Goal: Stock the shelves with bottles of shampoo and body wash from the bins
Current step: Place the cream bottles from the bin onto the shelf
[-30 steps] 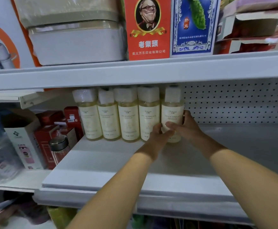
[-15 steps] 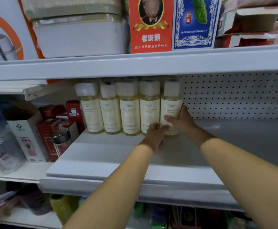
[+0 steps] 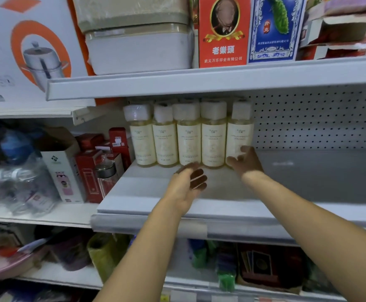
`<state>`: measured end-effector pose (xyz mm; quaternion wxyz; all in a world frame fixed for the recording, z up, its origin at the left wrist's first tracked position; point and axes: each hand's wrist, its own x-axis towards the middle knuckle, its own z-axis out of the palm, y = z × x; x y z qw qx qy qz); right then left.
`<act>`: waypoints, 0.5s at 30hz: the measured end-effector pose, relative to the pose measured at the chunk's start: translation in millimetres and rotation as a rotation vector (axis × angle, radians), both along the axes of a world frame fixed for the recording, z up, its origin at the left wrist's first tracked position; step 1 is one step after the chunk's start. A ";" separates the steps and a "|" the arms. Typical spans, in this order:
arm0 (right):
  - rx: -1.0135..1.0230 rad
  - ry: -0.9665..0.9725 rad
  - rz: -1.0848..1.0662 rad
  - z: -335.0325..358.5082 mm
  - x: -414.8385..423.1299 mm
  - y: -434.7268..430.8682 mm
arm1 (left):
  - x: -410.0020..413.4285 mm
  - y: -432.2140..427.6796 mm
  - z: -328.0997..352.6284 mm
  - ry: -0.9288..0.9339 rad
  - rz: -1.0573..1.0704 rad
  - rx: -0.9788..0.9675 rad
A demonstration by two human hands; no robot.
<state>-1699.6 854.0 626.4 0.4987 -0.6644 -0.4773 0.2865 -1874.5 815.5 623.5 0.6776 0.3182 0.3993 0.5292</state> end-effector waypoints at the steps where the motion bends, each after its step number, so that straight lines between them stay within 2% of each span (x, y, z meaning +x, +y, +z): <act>1: 0.020 0.031 0.005 1.5 -11.1 -8.7 | -8.6 -5.9 -0.4 -0.034 0.011 0.000; 5: 0.106 0.152 0.080 3.6 -59.7 -48.5 | -48.1 -34.5 -1.2 -0.130 0.036 0.010; 10: 0.168 0.165 0.232 -0.1 -126.1 -95.9 | -104.4 -74.7 -15.2 -0.071 0.092 0.046; 15: 0.125 0.183 0.349 -24.1 -191.3 -133.8 | -160.5 -104.7 -43.0 -0.058 0.119 -0.012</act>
